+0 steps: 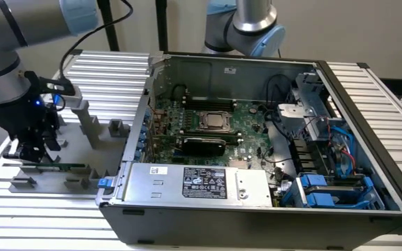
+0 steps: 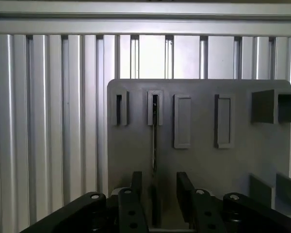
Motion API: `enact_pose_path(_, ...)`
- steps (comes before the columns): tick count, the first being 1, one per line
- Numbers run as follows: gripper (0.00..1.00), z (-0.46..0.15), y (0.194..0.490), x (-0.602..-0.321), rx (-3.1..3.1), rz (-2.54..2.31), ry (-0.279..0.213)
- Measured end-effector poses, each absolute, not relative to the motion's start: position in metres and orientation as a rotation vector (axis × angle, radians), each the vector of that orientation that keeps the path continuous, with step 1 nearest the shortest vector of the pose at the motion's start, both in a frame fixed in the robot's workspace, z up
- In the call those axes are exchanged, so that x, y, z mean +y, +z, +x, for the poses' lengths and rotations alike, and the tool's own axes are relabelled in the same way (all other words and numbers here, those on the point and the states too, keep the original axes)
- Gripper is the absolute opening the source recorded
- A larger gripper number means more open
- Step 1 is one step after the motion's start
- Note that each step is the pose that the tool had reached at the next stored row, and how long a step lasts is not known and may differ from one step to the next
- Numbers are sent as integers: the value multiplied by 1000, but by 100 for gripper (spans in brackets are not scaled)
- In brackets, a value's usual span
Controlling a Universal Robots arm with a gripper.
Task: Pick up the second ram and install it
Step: 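Pick up the second ram and move it above second insertion slot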
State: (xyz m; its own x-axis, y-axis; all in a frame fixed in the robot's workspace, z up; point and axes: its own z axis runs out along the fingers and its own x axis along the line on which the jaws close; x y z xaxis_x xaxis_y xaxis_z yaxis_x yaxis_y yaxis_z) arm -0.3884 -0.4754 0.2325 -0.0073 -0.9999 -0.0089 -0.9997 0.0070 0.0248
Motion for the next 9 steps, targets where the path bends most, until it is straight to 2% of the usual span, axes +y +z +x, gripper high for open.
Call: enact_pose_path(9, 100, -388, 216, -476, -2221, 2206, -37)
